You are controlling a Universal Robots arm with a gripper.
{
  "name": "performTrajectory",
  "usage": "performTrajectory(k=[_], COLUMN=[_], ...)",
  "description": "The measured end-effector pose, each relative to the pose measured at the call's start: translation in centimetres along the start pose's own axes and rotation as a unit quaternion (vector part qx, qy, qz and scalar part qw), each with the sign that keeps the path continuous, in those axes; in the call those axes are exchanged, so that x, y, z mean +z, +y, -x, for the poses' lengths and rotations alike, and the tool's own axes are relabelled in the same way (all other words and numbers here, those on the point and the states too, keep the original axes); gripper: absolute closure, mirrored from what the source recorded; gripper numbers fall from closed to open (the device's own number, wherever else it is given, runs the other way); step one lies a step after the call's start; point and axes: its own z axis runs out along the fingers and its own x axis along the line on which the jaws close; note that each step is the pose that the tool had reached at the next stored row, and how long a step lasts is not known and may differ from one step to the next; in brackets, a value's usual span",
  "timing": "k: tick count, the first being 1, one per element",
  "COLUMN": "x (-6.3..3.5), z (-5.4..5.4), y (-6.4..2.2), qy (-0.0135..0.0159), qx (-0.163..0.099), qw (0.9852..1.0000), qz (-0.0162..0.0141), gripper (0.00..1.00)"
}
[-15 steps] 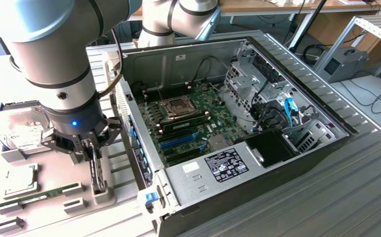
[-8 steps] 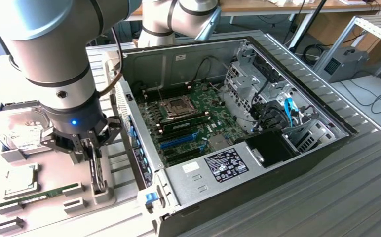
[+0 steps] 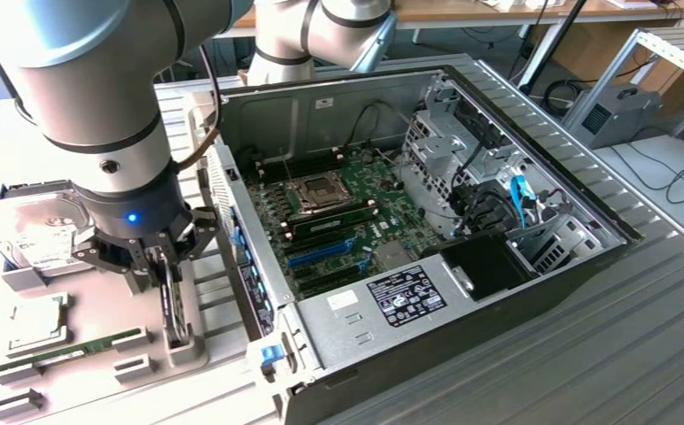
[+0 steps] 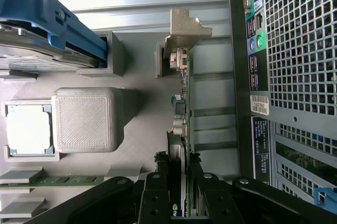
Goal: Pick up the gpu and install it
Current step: 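Pick up the gpu and move the gpu toward the slot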
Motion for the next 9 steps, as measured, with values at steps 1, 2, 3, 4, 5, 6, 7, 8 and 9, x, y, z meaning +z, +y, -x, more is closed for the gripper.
performTrajectory(k=[1,2,3,4,5,6,7,8,9], x=[-0.03,-0.08,-0.12,-0.15,-0.2,-0.24,-0.28,-0.33,-0.38], z=[0.0,0.0,0.0,0.0,0.01,0.01,0.01,0.01,0.01], y=[0.0,0.0,0.0,0.0,0.0,0.0,0.0,0.0,0.0], qy=[0.0,0.0,0.0,0.0,0.0,0.0,0.0,0.0,0.0001], qx=[0.0,0.0,0.0,0.0,0.0,0.0,0.0,0.0,0.0], qw=[1.0,1.0,1.0,1.0,1.0,1.0,1.0,1.0,1.0], qz=[0.0,0.0,0.0,0.0,0.0,0.0,0.0,0.0,-0.0001], gripper=[0.74,0.74,0.74,0.74,0.74,0.74,0.74,0.74,0.74])
